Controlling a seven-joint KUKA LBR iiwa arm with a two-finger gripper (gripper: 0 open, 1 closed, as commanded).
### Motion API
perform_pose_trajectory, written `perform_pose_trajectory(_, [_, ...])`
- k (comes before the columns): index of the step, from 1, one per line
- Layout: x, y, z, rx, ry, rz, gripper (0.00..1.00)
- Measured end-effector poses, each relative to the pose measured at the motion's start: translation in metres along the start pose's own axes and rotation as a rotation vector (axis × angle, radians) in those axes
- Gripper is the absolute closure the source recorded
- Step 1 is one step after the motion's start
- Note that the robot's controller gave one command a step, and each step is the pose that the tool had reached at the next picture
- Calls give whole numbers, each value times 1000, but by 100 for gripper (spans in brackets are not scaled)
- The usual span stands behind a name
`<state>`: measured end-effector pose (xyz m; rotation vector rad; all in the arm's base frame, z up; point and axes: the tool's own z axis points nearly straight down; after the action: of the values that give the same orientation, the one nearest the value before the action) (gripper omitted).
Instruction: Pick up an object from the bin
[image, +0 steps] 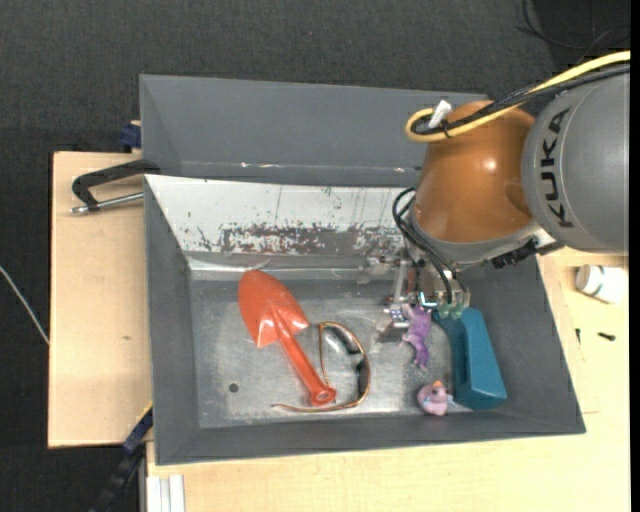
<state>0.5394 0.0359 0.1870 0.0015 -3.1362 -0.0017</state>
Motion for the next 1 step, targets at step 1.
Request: perform_pose_trajectory(1, [-2, 0, -4, 0, -8, 1, 0])
